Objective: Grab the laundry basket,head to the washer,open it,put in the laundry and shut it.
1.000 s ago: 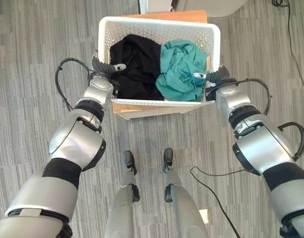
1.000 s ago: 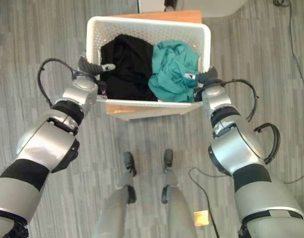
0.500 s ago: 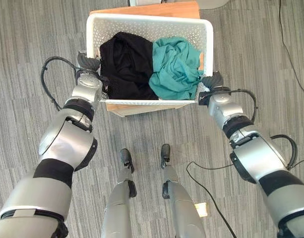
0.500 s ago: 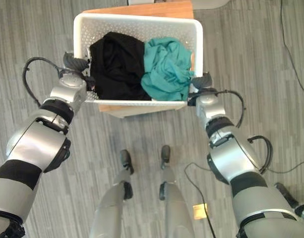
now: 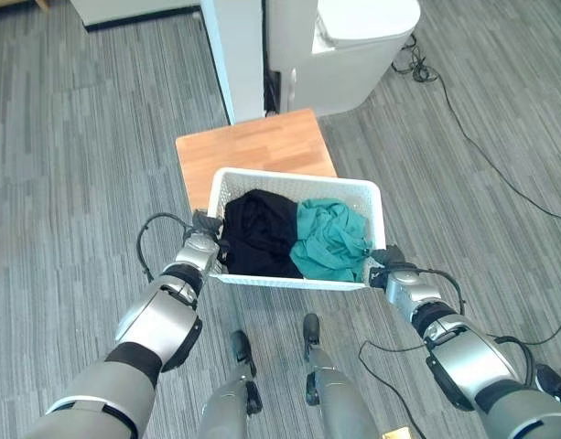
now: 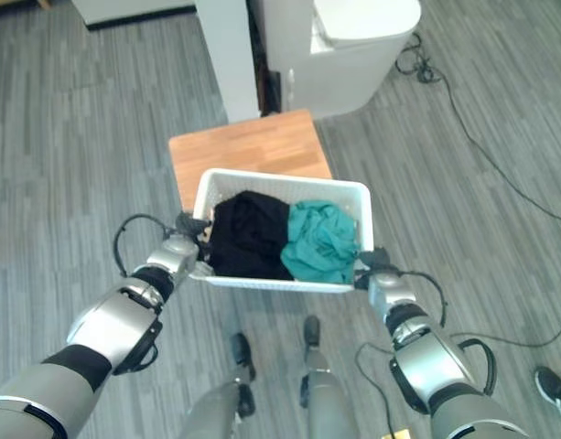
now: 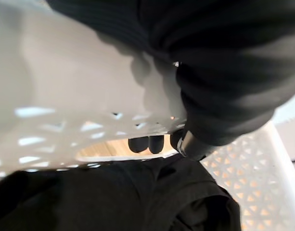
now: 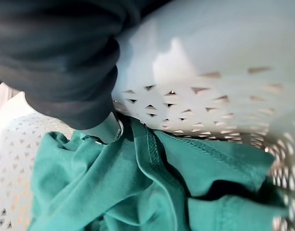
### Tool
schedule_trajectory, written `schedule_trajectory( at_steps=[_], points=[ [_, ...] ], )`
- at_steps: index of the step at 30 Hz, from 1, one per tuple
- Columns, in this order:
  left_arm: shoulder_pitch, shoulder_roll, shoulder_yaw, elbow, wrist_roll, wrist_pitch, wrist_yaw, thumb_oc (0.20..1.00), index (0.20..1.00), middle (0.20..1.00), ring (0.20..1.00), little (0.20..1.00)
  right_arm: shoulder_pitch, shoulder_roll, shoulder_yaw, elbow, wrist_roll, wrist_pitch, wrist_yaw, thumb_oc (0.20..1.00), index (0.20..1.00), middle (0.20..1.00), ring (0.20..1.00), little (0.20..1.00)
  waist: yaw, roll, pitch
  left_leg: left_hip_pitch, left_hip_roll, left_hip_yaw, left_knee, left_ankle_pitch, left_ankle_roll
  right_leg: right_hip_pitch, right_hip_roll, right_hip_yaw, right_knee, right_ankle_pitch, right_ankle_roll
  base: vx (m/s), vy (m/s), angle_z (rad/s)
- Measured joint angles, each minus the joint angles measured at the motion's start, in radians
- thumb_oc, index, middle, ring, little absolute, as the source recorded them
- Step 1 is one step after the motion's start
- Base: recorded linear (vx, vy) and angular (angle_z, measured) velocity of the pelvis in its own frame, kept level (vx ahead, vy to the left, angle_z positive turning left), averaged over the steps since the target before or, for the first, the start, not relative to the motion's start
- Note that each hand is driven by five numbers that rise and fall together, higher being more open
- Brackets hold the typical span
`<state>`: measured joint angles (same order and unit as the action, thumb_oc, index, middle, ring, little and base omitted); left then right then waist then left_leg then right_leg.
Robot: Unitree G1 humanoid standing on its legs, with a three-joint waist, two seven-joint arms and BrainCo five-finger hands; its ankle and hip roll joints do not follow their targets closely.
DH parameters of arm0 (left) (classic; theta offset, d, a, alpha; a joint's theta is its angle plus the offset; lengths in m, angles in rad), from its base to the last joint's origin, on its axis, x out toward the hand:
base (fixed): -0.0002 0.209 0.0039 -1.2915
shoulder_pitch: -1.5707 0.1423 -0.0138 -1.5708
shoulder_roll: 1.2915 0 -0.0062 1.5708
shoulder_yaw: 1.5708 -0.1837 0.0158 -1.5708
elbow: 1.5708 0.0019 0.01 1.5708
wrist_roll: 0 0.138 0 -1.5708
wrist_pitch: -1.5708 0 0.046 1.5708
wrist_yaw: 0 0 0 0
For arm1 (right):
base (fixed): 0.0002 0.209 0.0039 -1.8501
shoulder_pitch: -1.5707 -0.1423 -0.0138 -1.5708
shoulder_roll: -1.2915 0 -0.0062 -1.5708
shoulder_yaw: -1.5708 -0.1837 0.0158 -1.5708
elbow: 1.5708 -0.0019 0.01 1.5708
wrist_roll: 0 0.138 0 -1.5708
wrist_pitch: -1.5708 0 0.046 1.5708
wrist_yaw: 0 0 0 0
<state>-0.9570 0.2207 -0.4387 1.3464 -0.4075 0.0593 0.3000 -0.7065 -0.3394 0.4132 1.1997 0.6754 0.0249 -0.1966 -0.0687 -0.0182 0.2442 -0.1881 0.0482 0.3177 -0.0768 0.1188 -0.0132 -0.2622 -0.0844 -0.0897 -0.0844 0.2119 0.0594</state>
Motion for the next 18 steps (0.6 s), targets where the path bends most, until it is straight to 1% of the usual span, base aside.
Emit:
schedule_trajectory(
  at_steps=[3, 6, 7, 9, 10, 11, 12, 13, 14, 15, 16, 17, 18],
  points=[
    [0.081, -0.019, 0.006, -0.036, 0.021, -0.012, -0.012, 0.200, 0.200, 0.200, 0.200, 0.200, 0.084, 0.008, -0.034, -0.002, 0.006, 0.000, 0.009, 0.200, 0.200, 0.200, 0.200, 0.200, 0.000, 0.014, -0.015, 0.078, 0.008, -0.001, -0.013, -0.007, -0.004, 0.073, 0.009, -0.002, 0.000, -0.019, 0.001, 0.06, -0.047, -0.02],
    [0.199, -0.037, 0.005, -0.045, 0.051, -0.011, -0.040, 0.200, 0.200, 0.200, 0.200, 0.200, 0.223, 0.038, -0.036, -0.004, -0.007, 0.000, 0.025, 0.200, 0.200, 0.200, 0.200, 0.200, -0.003, 0.037, -0.072, 0.142, 0.017, -0.002, -0.014, -0.026, -0.012, 0.137, 0.016, -0.001, 0.000, -0.045, -0.005, 0.11, -0.051, -0.03],
    [0.265, -0.041, 0.005, -0.065, 0.067, -0.010, -0.050, 0.200, 0.200, 0.200, 0.200, 0.200, 0.286, 0.049, -0.036, -0.007, -0.025, 0.000, 0.029, 0.200, 0.200, 0.200, 0.200, 0.200, -0.005, 0.046, -0.086, 0.182, 0.017, -0.001, -0.014, -0.036, -0.017, 0.173, 0.022, 0.003, 0.000, -0.053, -0.003, 0.07, -0.023, -0.10],
    [0.317, -0.043, 0.005, -0.049, 0.079, 0.006, -0.062, 0.200, 0.200, 0.200, 0.200, 0.200, 0.335, 0.062, -0.035, -0.002, -0.068, 0.005, 0.047, 0.200, 0.200, 0.200, 0.200, 0.200, 0.001, 0.038, -0.105, 0.210, 0.009, -0.012, -0.014, -0.057, -0.029, 0.191, 0.030, 0.029, 0.000, -0.064, -0.001, 0.05, -0.032, -0.27],
    [0.321, -0.043, 0.005, -0.028, 0.084, 0.011, -0.070, 0.200, 0.200, 0.200, 0.200, 0.200, 0.337, 0.069, -0.035, 0.000, -0.081, 0.019, 0.048, 0.200, 0.200, 0.200, 0.200, 0.200, -0.001, 0.028, -0.114, 0.209, 0.008, -0.031, -0.013, -0.060, -0.026, 0.187, 0.028, 0.033, 0.000, -0.063, -0.001, 0.06, -0.035, -0.28],
    [0.325, -0.040, 0.015, -0.025, 0.091, 0.010, -0.079, 0.200, 0.200, 0.200, 0.200, 0.200, 0.336, 0.076, -0.037, 0.017, -0.093, 0.019, 0.054, 0.200, 0.200, 0.200, 0.200, 0.200, -0.003, 0.009, -0.117, 0.203, -0.004, -0.067, 0.010, -0.069, -0.057, 0.177, 0.035, 0.053, 0.007, -0.064, -0.004, 0.06, -0.024, -0.44],
    [0.343, -0.028, 0.035, -0.024, 0.095, 0.008, -0.086, 0.200, 0.200, 0.200, 0.200, 0.200, 0.328, 0.097, -0.038, 0.045, -0.099, 0.020, 0.066, 0.200, 0.200, 0.200, 0.200, 0.200, 0.016, -0.022, -0.115, 0.195, -0.015, -0.153, 0.079, -0.088, -0.057, 0.164, 0.034, 0.089, 0.033, -0.075, -0.012, 0.04, -0.009, -0.86],
    [0.358, -0.020, 0.024, 0.001, 0.096, 0.009, -0.092, 0.200, 0.200, 0.200, 0.200, 0.200, 0.325, 0.118, -0.038, 0.076, -0.115, 0.020, 0.072, 0.200, 0.200, 0.200, 0.200, 0.200, 0.043, -0.058, -0.129, 0.196, -0.042, -0.323, 0.135, -0.125, -0.017, 0.160, 0.032, 0.145, 0.055, -0.084, -0.018, 0.06, 0.025, -1.41],
    [0.369, -0.027, 0.023, 0.035, 0.096, 0.011, -0.107, 0.200, 0.200, 0.200, 0.200, 0.200, 0.319, 0.123, -0.037, 0.107, -0.140, 0.025, 0.081, 0.200, 0.200, 0.200, 0.200, 0.200, 0.064, -0.072, -0.149, 0.215, -0.072, -0.460, 0.152, -0.165, 0.019, 0.161, 0.034, 0.197, 0.063, -0.077, -0.018, 0.06, 0.073, -1.36],
    [0.370, -0.042, 0.027, 0.053, 0.098, 0.010, -0.115, 0.200, 0.200, 0.200, 0.200, 0.200, 0.316, 0.116, -0.037, 0.118, -0.154, 0.029, 0.085, 0.200, 0.200, 0.200, 0.200, 0.200, 0.056, -0.060, -0.162, 0.230, -0.067, -0.483, 0.143, -0.183, 0.009, 0.166, 0.046, 0.207, 0.060, -0.072, -0.015, 0.06, 0.072, -0.96],
    [0.370, -0.060, 0.039, 0.059, 0.105, 0.006, -0.119, 0.200, 0.200, 0.200, 0.200, 0.200, 0.315, 0.106, -0.038, 0.137, -0.180, 0.027, 0.092, 0.200, 0.200, 0.200, 0.200, 0.200, 0.032, -0.048, -0.173, 0.245, -0.056, -0.482, 0.143, -0.219, -0.013, 0.173, 0.057, 0.213, 0.058, -0.067, -0.007, 0.07, 0.098, -0.47],
    [0.369, -0.067, 0.042, 0.069, 0.111, 0.003, -0.119, 0.200, 0.200, 0.200, 0.200, 0.200, 0.314, 0.107, -0.039, 0.149, -0.188, 0.027, 0.093, 0.200, 0.200, 0.200, 0.200, 0.200, 0.027, -0.058, -0.174, 0.258, -0.063, -0.471, 0.142, -0.214, -0.018, 0.181, 0.051, 0.230, 0.057, -0.061, 0.002, 0.05, 0.057, -0.40],
    [0.371, -0.074, 0.042, 0.081, 0.120, 0.008, -0.122, 0.200, 0.200, 0.200, 0.200, 0.200, 0.318, 0.105, -0.039, 0.151, -0.213, 0.031, 0.096, 0.200, 0.200, 0.200, 0.200, 0.200, 0.018, -0.070, -0.183, 0.272, -0.070, -0.441, 0.141, -0.213, -0.012, 0.188, 0.046, 0.235, 0.053, -0.057, 0.008, 0.07, 0.092, -0.56]
  ],
)
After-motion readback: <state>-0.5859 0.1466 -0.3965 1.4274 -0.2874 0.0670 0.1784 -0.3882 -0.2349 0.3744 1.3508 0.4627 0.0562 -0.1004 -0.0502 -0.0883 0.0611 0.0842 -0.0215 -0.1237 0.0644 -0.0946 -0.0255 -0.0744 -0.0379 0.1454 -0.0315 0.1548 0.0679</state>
